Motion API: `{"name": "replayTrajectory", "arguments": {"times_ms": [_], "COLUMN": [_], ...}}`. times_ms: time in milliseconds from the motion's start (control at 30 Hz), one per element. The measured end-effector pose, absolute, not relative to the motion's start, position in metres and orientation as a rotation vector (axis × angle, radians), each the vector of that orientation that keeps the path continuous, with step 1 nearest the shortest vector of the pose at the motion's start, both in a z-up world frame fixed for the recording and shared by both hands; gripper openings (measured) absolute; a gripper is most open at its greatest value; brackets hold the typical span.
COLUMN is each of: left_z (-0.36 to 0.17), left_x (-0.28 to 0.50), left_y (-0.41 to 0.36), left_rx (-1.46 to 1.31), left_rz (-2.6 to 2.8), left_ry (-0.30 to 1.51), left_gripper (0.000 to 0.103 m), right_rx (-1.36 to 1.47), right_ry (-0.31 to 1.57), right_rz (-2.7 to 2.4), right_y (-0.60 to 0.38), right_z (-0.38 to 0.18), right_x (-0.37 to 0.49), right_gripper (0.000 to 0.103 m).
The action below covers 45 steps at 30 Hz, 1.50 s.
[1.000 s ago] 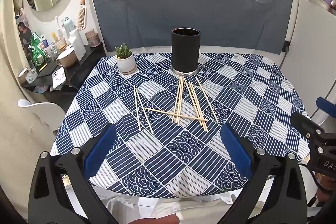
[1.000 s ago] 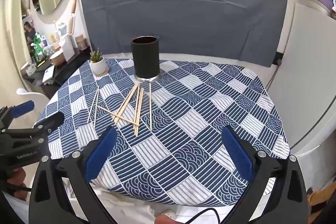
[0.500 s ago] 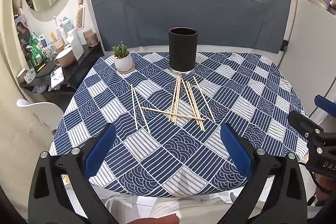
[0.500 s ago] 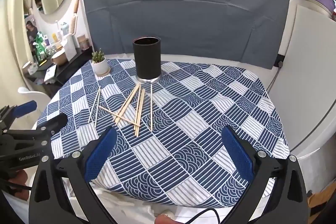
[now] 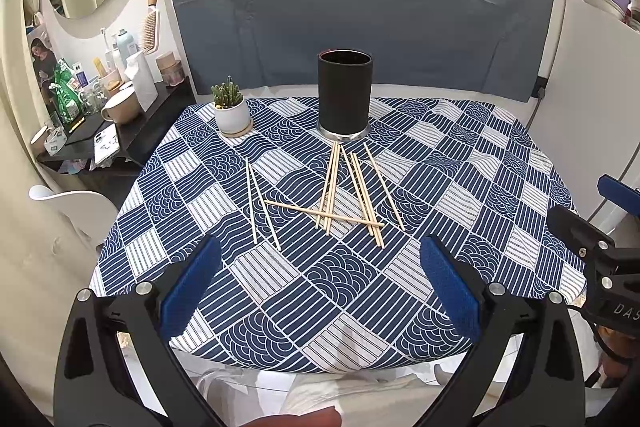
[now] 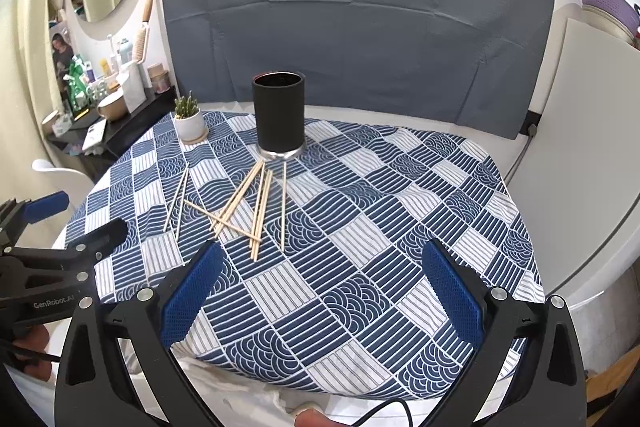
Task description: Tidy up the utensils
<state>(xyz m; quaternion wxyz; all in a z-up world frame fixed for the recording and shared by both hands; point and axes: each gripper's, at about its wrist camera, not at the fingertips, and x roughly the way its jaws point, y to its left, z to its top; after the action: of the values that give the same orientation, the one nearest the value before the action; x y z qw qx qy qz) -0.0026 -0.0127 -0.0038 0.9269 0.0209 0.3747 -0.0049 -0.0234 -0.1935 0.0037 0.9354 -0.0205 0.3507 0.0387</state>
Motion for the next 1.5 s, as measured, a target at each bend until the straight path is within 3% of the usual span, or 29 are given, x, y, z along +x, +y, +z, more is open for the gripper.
{"name": "replayTrajectory", "arguments": {"times_ms": [867,1500], "left_z": [-0.007,-0.026], "left_x": [0.000,0.062], "left_y": [0.000,0.028], "left_rx": [0.001,-0.036], "left_rz": [0.037,0.062], "left_ry": [0.810,0.939], "left_gripper": [0.097,0.097], "right_rx": [-0.040,-0.064], "right_ry": [0.739,0.873], "right_rz": [0.153,0.181], "right_y": [-0.185,-0.158], "right_z": [0.001,-0.023], "right_x": [-0.011,0.054], "right_gripper": [0.095,0.095]}}
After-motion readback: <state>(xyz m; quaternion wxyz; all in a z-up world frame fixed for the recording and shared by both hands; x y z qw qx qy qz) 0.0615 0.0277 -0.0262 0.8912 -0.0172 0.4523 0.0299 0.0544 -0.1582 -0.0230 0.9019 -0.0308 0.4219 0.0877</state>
